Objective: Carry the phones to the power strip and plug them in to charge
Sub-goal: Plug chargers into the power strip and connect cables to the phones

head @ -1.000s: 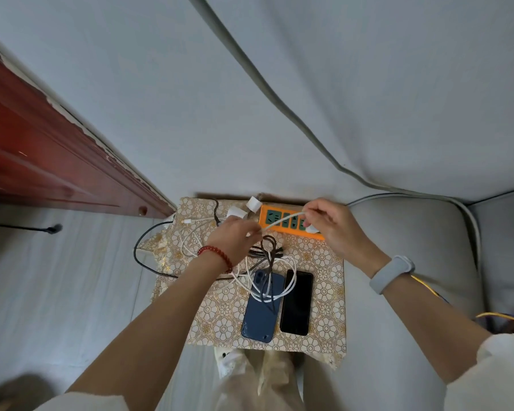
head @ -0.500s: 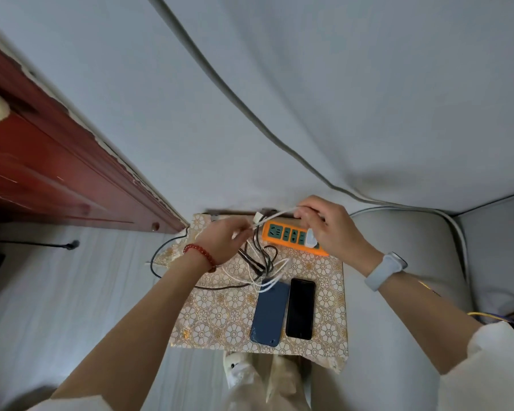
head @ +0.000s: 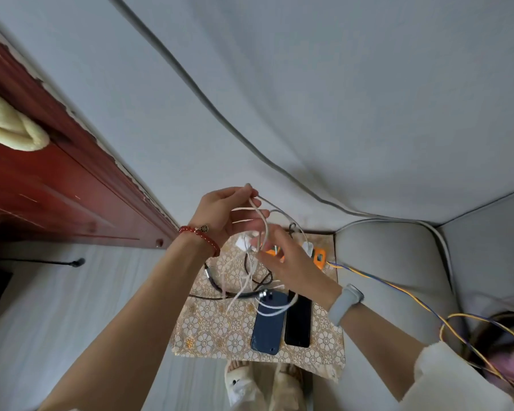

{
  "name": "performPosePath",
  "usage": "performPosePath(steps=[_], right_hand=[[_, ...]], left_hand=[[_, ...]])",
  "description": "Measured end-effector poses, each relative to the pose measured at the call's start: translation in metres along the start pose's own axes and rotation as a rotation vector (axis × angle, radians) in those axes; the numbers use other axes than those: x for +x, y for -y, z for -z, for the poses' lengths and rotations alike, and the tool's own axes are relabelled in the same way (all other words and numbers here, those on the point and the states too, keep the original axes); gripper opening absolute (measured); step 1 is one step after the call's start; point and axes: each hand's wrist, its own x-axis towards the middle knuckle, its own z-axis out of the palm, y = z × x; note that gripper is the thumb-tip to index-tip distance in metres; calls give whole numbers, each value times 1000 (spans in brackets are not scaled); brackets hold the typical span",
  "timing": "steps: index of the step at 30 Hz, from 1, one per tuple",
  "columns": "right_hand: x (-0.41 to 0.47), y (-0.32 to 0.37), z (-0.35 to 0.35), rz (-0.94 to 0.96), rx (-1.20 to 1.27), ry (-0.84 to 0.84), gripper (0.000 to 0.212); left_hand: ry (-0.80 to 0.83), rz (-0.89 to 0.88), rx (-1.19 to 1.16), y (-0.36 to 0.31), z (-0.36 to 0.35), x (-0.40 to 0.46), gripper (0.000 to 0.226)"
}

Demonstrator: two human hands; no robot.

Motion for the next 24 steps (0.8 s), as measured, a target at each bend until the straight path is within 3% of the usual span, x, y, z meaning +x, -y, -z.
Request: performPosePath(steps=[2,5,10,13,16,19,22,24], right_hand=[[-1,4,1,32,-62,-12,3],[-8,2,2,49,-185,-16,20],[-10,7,20,-23,-223,-192,16],[-4,28,35,-67,-29,-127,16],[5,50,45,-131,351,-131,16],[12,63,59,-139,581,-296,18],[15,64,82,-106,787,-433,21],[14,57,90,-67,882,-430,22]], left_hand=[[-44,0,-41,0,4,0,19],[-101,5,-104,1,11,-2,19],[-155,0,-75,7,21,-5,18],[-19,39,101,24,19,-16,34],[133,-40,302,49,7,-35,40],[111,-169,476,63,-1,-47,16],[73,-226,641,66,8,-54,18],[1,-130,588,65,19,-58,21]])
